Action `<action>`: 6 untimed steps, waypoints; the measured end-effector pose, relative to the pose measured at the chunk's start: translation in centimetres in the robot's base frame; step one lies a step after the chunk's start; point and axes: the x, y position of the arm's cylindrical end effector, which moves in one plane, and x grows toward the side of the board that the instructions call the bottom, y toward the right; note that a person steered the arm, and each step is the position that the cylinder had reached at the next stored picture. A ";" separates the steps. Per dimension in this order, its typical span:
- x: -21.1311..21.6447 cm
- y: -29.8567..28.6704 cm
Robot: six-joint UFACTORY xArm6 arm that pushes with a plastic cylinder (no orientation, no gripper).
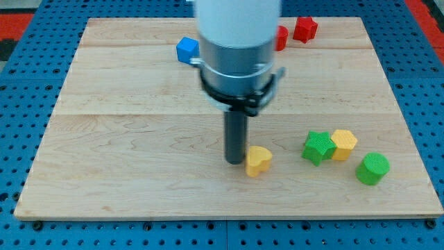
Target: Move your arm closer to the green star
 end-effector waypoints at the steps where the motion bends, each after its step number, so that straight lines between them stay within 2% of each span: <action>1: 0.5 4.9; 2: 1.7 6.6; 3: -1.9 3.8; 4: -6.8 4.3; 5: -8.5 9.0; 6: -7.7 9.5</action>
